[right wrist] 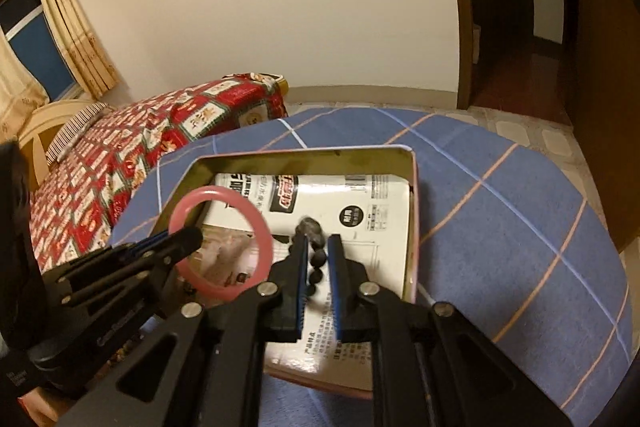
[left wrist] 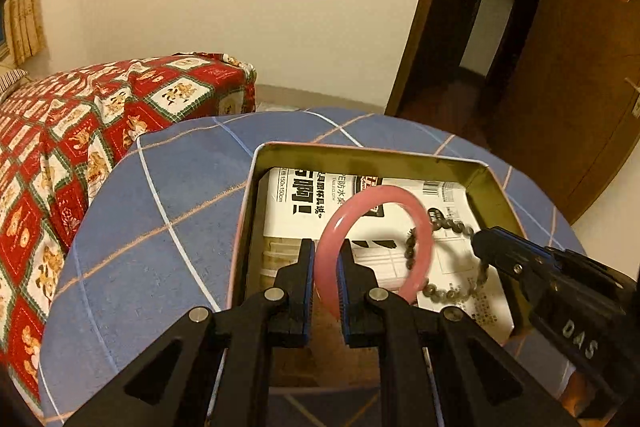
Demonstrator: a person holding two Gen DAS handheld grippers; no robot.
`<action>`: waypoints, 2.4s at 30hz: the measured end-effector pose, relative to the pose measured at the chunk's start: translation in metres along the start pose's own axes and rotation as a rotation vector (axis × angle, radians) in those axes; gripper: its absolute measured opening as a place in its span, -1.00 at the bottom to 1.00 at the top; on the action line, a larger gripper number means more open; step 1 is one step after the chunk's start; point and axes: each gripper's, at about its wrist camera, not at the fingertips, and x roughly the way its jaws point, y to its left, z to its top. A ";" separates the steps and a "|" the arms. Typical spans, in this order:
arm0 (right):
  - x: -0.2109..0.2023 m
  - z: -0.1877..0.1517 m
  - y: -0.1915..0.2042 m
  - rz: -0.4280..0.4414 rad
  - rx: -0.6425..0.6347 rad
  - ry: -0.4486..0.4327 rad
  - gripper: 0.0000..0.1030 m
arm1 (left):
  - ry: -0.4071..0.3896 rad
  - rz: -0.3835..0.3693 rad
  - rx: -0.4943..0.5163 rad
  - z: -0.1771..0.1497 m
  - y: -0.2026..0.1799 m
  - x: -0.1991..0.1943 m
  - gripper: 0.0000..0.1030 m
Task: Organize jewelry
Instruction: 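Carry both pieces into the pink tin and open both grippers, then move both grippers back over the remaining jewelry pile, then grasp the brown wooden bead strand with the left gripper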
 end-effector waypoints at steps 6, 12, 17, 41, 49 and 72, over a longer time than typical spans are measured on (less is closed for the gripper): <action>-0.018 -0.001 -0.001 -0.010 0.007 -0.053 0.40 | 0.013 0.069 -0.024 0.003 0.001 -0.008 0.03; -0.049 -0.005 0.004 -0.043 -0.020 -0.097 0.40 | -0.047 0.071 -0.045 0.001 0.010 -0.048 0.07; -0.076 -0.013 0.003 -0.042 -0.002 -0.121 0.40 | -0.099 0.082 -0.055 -0.009 0.016 -0.088 0.07; -0.114 -0.121 0.048 0.040 -0.103 -0.013 0.24 | -0.115 0.127 -0.106 -0.141 0.045 -0.173 0.09; -0.106 -0.140 0.061 0.075 -0.141 0.026 0.06 | -0.099 0.132 -0.119 -0.163 0.056 -0.170 0.09; -0.018 -0.108 0.146 0.211 -0.236 0.136 0.03 | -0.106 0.223 -0.166 -0.147 0.104 -0.161 0.09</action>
